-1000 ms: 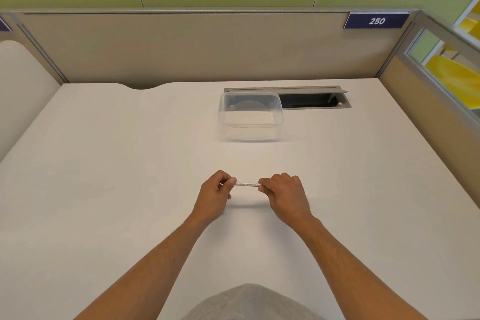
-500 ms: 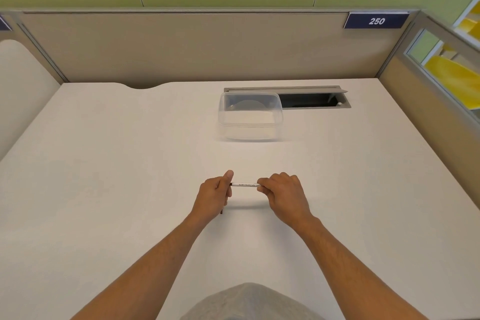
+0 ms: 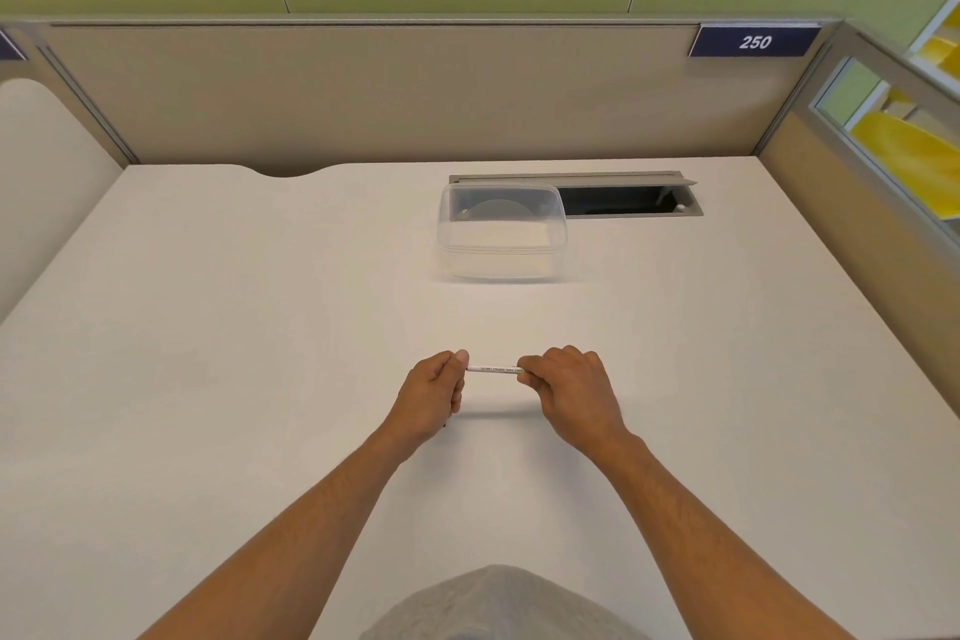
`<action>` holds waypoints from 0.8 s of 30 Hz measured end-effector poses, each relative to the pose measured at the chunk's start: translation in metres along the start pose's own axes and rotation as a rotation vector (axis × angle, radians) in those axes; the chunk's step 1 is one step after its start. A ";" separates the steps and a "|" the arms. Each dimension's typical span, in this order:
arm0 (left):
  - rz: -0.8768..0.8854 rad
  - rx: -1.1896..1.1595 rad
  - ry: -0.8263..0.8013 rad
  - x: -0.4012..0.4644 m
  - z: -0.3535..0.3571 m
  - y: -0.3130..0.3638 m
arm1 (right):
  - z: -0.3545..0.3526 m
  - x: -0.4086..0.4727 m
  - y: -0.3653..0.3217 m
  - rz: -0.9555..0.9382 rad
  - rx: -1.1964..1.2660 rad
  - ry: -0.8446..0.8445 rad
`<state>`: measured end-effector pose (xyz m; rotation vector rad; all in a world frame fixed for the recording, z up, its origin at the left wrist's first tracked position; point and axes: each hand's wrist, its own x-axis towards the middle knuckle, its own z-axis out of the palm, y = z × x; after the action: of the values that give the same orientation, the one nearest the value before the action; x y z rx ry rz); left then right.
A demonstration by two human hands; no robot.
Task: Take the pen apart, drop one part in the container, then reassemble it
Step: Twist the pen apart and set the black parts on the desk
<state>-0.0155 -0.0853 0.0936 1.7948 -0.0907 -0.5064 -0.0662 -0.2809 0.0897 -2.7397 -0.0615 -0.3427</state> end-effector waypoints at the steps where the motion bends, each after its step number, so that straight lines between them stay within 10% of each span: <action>1: -0.011 -0.019 -0.003 0.000 0.001 0.000 | 0.000 0.000 0.000 0.001 -0.002 -0.002; 24: 0.042 0.091 0.062 0.001 0.002 -0.002 | -0.004 -0.002 -0.002 -0.016 -0.025 -0.034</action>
<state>-0.0164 -0.0871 0.0909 1.8925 -0.1095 -0.4216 -0.0694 -0.2802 0.0931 -2.7715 -0.0889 -0.3032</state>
